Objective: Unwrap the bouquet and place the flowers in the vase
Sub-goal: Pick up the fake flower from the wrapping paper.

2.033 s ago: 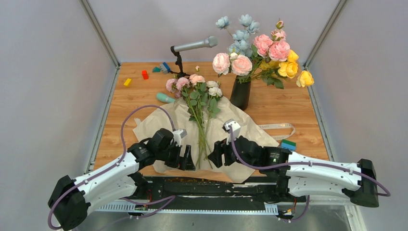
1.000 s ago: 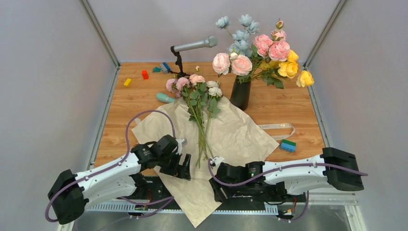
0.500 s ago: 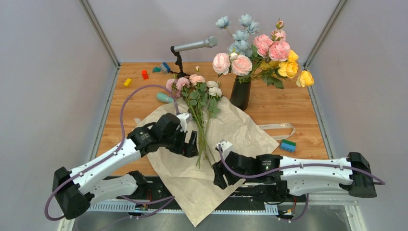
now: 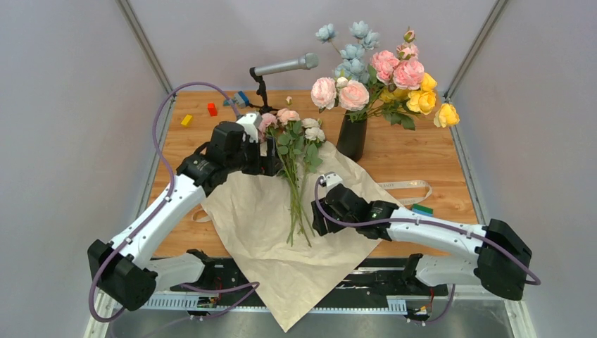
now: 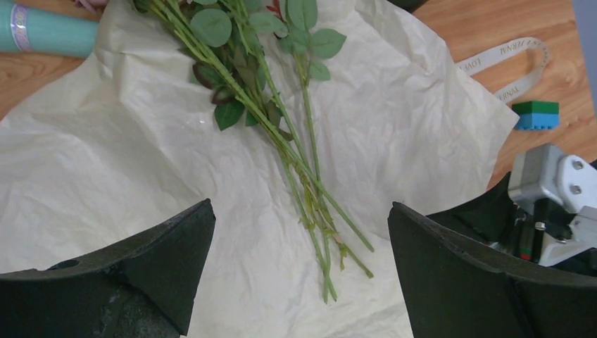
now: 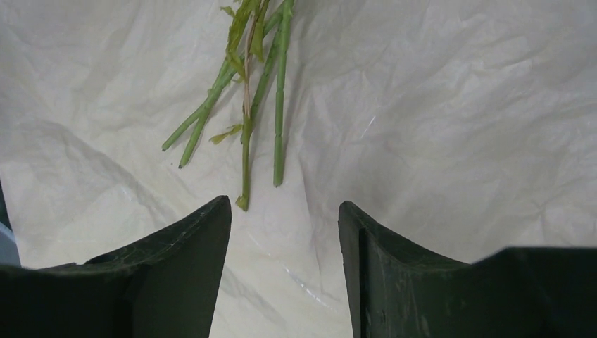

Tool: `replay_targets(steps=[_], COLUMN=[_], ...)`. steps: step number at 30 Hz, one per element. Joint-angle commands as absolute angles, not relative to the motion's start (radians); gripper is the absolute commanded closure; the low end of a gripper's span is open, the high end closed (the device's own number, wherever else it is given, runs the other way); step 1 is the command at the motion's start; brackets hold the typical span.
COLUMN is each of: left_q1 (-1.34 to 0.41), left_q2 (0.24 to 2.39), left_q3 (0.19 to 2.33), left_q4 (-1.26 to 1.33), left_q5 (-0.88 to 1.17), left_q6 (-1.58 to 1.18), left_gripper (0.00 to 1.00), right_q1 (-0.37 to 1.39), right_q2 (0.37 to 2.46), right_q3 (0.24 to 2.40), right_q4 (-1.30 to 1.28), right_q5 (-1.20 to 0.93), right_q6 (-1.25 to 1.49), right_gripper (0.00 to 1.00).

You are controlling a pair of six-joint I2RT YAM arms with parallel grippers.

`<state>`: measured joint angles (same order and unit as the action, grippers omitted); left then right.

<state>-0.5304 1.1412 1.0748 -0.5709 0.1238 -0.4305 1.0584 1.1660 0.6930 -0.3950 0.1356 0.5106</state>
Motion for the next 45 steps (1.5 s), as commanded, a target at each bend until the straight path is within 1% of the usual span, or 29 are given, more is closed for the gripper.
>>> replay_targets(steps=[1, 4, 8, 12, 16, 17, 20, 26, 30, 37, 39, 43, 45], left_q1=[-0.502, -0.493, -0.488, -0.477, -0.477, -0.477, -0.477, -0.477, -0.477, -0.477, -0.477, -0.477, -0.477], left_q2=[1.199, 1.209, 1.175, 1.194, 1.207, 1.209, 1.206, 1.186, 1.194, 1.195, 1.195, 1.196, 1.194], left_q3=[1.167, 1.174, 1.063, 1.047, 1.05, 1.05, 1.05, 1.041, 1.043, 1.042, 1.041, 1.042, 1.041], left_q4=[-0.516, -0.521, -0.433, -0.45, -0.437, -0.435, -0.441, -0.439, -0.44, -0.442, -0.44, -0.44, -0.441], left_q5=[0.117, 0.064, -0.023, -0.009, 0.066, 0.073, 0.056, 0.028, 0.033, 0.033, 0.032, 0.033, 0.029], left_q6=[-0.365, -0.323, -0.293, -0.291, -0.313, -0.313, -0.305, -0.298, -0.295, -0.292, -0.293, -0.289, -0.288], left_gripper=[0.0, 0.0, 0.0, 0.0, 0.0, 0.0, 0.0, 0.0, 0.0, 0.0, 0.0, 0.0, 0.0], right_q1=[0.999, 0.981, 0.98, 0.979, 0.978, 0.977, 0.977, 0.978, 0.977, 0.977, 0.978, 0.977, 0.977], right_q2=[1.254, 1.337, 1.425, 1.489, 1.545, 1.566, 1.602, 1.651, 1.676, 1.703, 1.703, 1.698, 1.687], right_q3=[0.73, 0.774, 0.832, 0.871, 0.898, 0.91, 0.93, 0.958, 0.967, 0.982, 0.985, 0.994, 0.996], right_q4=[-0.226, -0.221, -0.228, -0.229, -0.229, -0.229, -0.229, -0.232, -0.236, -0.242, -0.245, -0.265, -0.267], right_q5=[0.055, 0.035, 0.016, 0.016, 0.044, 0.05, 0.057, 0.085, 0.089, 0.095, 0.099, 0.105, 0.107], right_q6=[0.423, 0.397, 0.374, 0.36, 0.345, 0.342, 0.338, 0.339, 0.34, 0.345, 0.345, 0.349, 0.35], right_gripper=[0.43, 0.46, 0.48, 0.48, 0.52, 0.54, 0.6, 0.66, 0.67, 0.78, 0.83, 1.0, 1.0])
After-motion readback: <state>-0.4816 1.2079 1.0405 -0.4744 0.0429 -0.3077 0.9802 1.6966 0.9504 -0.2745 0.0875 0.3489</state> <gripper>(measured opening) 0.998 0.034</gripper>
